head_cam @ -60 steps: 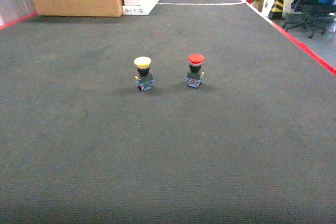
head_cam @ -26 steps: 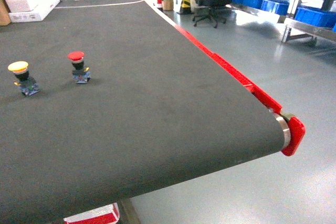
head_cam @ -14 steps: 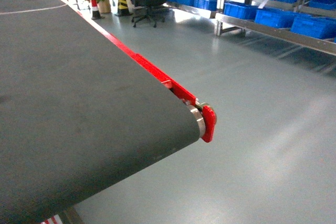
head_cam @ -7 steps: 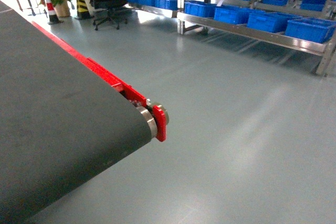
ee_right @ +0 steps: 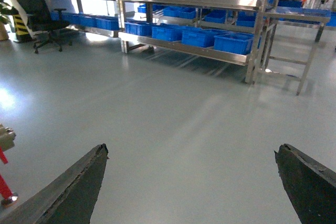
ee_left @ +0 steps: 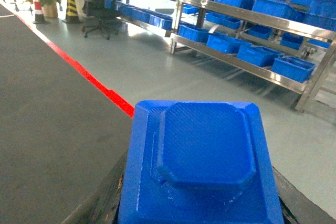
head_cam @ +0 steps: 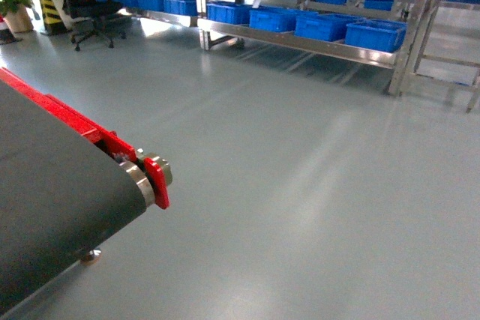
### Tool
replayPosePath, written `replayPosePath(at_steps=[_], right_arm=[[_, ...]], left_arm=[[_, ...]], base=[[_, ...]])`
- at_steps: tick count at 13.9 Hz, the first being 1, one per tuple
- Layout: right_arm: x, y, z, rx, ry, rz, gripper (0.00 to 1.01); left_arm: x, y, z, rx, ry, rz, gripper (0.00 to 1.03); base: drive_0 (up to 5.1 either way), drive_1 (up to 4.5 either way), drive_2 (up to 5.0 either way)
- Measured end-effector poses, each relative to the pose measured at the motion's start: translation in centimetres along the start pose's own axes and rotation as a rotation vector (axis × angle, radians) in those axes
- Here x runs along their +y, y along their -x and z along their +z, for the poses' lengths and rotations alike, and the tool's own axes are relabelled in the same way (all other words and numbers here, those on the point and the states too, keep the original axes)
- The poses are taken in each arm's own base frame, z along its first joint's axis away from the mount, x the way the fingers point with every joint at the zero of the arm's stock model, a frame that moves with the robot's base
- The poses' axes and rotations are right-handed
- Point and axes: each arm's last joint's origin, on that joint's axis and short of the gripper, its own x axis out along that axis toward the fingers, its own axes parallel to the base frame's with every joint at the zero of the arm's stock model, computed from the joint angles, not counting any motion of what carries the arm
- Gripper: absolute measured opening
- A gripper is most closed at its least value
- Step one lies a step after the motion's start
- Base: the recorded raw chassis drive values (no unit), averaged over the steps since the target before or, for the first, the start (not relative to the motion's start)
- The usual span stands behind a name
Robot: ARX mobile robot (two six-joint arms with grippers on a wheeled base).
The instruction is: Pick blue part to blue bin on bottom shelf
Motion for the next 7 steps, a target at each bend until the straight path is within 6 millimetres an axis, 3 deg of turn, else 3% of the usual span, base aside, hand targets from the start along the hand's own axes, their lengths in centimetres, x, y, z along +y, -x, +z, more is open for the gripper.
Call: replayPosePath(at_steps=[7], right_arm=[[0.00, 0.00, 0.00, 0.000, 0.000, 0.000, 0.98]], left_arm=[[0.00, 0.00, 0.00, 0.000, 0.000, 0.000, 0.43]], base=[[-1.5, -1.52, -1.5]])
